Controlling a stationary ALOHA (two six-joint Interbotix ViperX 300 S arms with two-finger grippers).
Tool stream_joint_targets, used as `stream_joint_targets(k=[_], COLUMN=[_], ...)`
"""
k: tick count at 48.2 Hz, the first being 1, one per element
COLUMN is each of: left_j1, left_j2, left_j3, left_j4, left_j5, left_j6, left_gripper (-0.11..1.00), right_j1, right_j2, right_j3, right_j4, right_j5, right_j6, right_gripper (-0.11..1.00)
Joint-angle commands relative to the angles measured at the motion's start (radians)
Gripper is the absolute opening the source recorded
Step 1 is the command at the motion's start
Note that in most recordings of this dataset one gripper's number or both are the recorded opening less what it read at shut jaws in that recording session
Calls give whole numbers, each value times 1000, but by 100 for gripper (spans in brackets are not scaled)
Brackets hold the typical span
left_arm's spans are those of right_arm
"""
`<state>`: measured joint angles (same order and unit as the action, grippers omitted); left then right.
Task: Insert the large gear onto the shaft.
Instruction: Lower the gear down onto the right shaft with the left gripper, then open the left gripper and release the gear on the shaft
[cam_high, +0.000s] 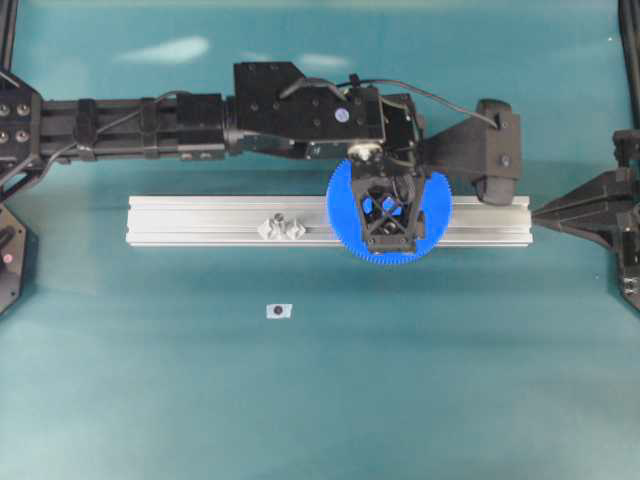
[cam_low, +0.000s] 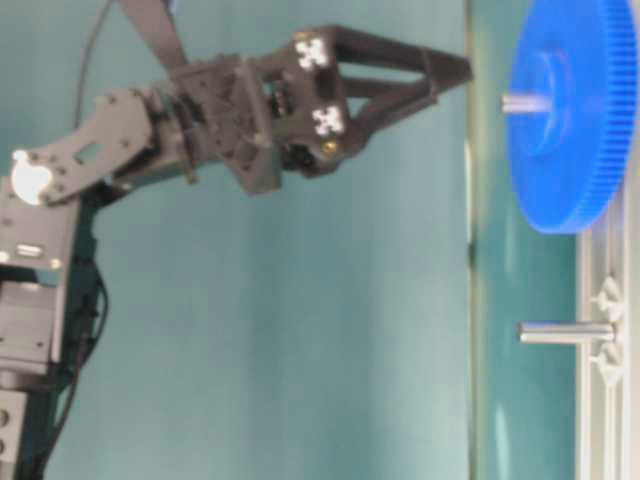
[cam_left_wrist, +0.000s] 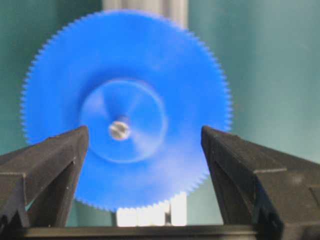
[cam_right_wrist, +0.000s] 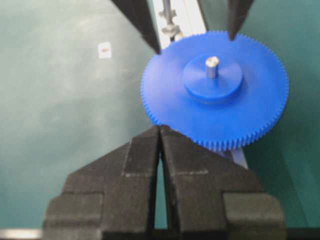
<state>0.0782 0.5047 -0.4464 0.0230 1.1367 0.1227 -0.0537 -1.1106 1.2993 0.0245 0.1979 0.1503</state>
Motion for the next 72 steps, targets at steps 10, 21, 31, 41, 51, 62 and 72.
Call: stream_joint_targets(k=[10,21,31,41,51,62,72], left_j1=[-8,-8,-6,-6,-5,-2,-3], left_j2=[-25,-15,-11,-11,-14,-35,-63], left_j3=[-64,-71,-71,-72,-72,-78,-81], left_j4=[-2,-2,-2,-2,-2,-2,-2], left_j5=[28,29,29,31,35,43,63], left_j6=[0,2,-2,-2,-2,-3,-6], left_gripper=[86,86,86,86,86,86,86], right_j1=[-2,-2,-2,-2,-2,-3,-2], right_j2=[2,2,2,2,2,2,2], right_j3=[-14,-14,-15,-15,-14,-17,-21], right_j4=[2,2,2,2,2,2,2], right_j5=[-5,-5,-5,-5,-6,-8,-9], right_j6=[9,9,9,9,9,9,9], right_gripper=[8,8,8,8,8,8,8])
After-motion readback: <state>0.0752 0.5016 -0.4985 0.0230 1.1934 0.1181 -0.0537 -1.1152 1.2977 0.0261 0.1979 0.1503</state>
